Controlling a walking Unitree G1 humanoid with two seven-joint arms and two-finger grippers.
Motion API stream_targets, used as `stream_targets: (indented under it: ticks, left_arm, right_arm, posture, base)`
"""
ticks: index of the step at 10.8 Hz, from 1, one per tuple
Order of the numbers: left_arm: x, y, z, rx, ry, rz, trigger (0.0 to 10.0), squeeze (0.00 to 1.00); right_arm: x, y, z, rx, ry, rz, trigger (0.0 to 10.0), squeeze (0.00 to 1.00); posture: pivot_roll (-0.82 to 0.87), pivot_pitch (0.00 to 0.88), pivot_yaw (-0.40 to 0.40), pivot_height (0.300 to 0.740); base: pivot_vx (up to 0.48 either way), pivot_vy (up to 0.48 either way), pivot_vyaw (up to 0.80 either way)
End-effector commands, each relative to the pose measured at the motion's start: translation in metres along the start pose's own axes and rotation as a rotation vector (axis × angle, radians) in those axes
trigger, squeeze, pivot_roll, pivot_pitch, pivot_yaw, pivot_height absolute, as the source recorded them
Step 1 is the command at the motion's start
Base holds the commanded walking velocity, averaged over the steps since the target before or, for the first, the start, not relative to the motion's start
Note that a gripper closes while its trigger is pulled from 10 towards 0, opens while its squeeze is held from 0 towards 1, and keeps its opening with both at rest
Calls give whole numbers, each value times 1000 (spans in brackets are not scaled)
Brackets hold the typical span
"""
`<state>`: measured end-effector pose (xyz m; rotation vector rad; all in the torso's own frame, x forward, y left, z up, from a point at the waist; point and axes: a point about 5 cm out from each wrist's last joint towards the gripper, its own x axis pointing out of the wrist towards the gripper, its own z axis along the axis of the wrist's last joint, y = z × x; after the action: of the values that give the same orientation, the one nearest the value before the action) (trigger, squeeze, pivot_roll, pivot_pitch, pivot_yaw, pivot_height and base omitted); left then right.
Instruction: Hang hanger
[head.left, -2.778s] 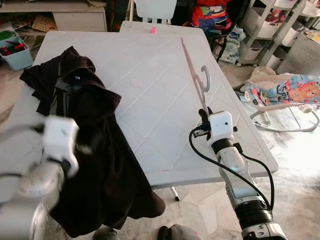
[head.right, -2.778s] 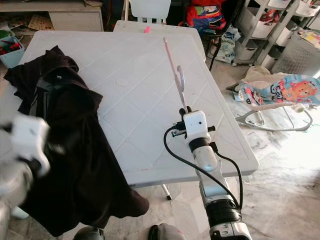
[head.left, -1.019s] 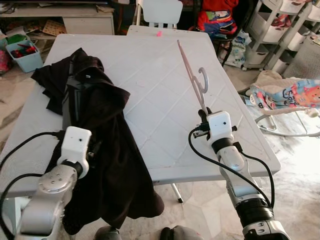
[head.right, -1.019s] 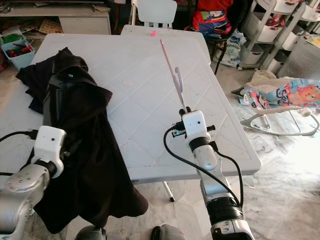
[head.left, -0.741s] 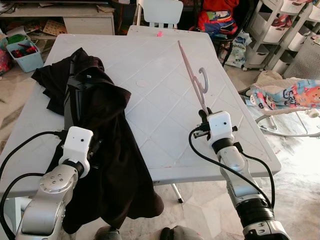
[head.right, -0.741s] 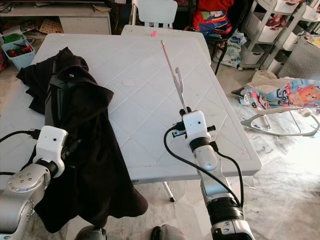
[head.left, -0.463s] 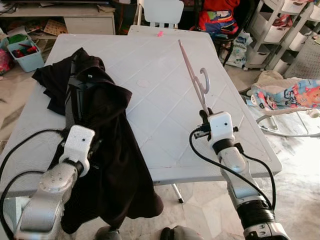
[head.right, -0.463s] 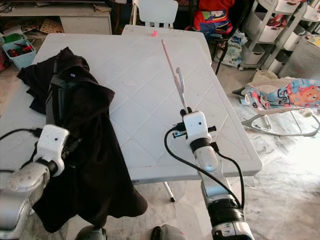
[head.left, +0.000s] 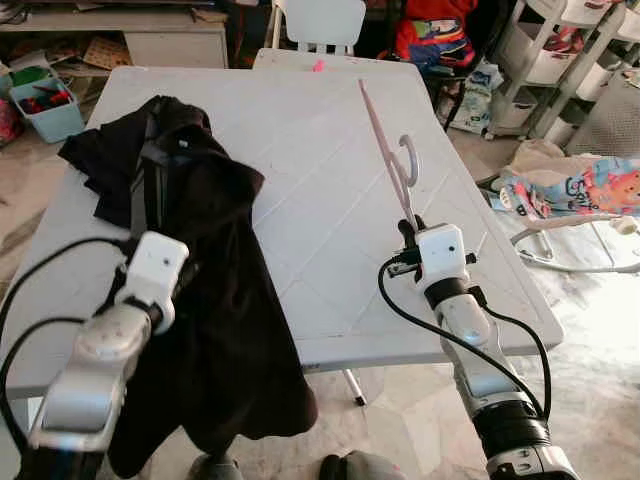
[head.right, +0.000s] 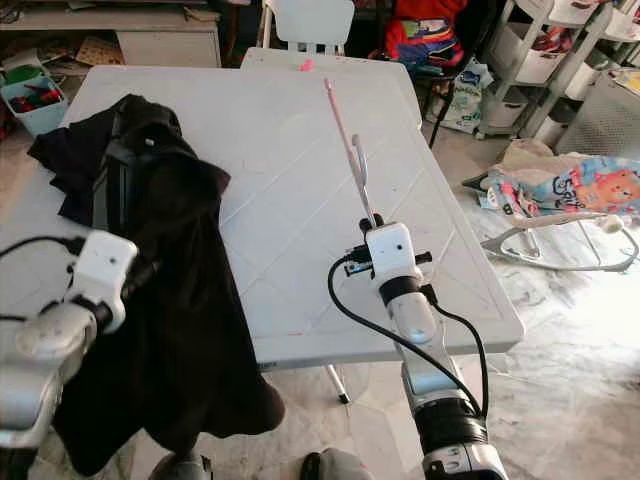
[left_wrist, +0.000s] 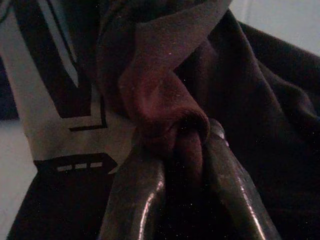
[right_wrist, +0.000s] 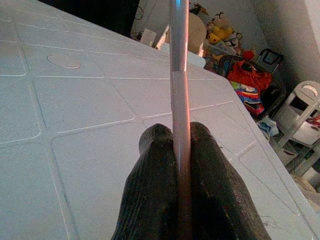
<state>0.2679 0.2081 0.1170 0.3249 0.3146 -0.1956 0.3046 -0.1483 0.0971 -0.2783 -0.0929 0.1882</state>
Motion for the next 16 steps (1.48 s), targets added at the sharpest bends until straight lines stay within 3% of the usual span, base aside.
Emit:
stream_targets:
  ticks: [1,3,6,7,8,9,10,11,12,13,14,15,16]
  left_arm:
    - [5,9,19,20,-83,50,0,0]
    - [24,16,75,41,-284,111,0,0]
    - [42,18,123,34,-453,110,0,0]
    - [46,21,159,36,-594,132,0,0]
    - [43,26,185,47,-702,179,0,0]
    - [34,43,214,65,-861,301,0,0]
    - [26,52,224,64,-952,369,0,0]
    - [35,49,214,73,-891,335,0,0]
    - [57,33,177,83,-673,255,0,0]
    - [69,18,136,46,-489,180,2275,0]
    - [71,13,118,22,-418,162,9569,557]
    - [69,4,96,-11,-334,117,10000,1000]
    - [62,-9,80,25,-247,20,10000,1000]
  right_arm:
    - [-8,4,-17,28,87,2,10000,0]
    - [-4,7,-16,32,81,5,10000,0]
    - [-2,7,-14,31,73,2,10000,0]
    - [-2,7,-14,32,73,-4,10000,0]
    - [-2,8,-14,34,69,-6,10000,0]
    - [-2,9,-13,35,64,-6,10000,0]
    - [-2,9,-13,35,65,-9,10000,0]
    - [-3,9,-14,36,66,-10,10000,0]
    - [-4,10,-14,36,68,-11,10000,0]
    - [-4,10,-14,37,68,-11,10000,0]
    - [-5,10,-15,36,69,-10,10000,0]
    - [-5,10,-15,35,71,-8,10000,0]
    - [-3,11,-15,34,70,-4,10000,0]
  posture:
    - [36,56,-77,740]
    - [38,43,-79,740]
    - [32,38,-79,740]
    - [29,36,-78,740]
    - [27,34,-78,740]
    - [25,35,-75,740]
    - [25,37,-74,740]
    - [27,41,-71,740]
    - [26,42,-70,740]
    - [27,52,-71,740]
    - [29,53,-73,740]
    - [34,56,-75,740]
    - [35,57,-75,740]
  base:
    - [0,0,0]
    - [0,0,0]
    - [0,0,0]
    - [0,0,0]
    - [0,0,0]
    - [0,0,0]
    - [0,0,0]
    - [0,0,0]
    - [0,0,0]
    - [0,0,0]
    - [0,0,0]
    - [0,0,0]
    - [0,0,0]
